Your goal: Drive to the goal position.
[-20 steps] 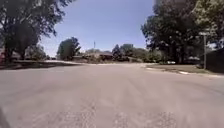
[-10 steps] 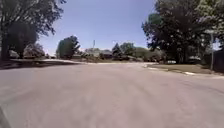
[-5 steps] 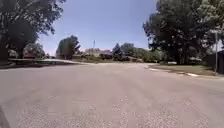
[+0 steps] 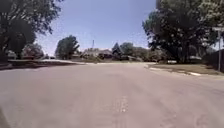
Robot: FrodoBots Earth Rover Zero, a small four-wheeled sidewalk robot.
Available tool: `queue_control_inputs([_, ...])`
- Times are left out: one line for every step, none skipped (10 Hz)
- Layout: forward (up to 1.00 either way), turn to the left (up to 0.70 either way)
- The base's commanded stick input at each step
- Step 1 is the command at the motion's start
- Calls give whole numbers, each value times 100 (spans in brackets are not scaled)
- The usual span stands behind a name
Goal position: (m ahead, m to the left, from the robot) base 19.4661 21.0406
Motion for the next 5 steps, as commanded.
queue_control_inputs([70, 0])
queue_control_inputs([70, 0])
queue_control_inputs([70, 0])
queue_control_inputs([70, 0])
queue_control_inputs([70, 0])
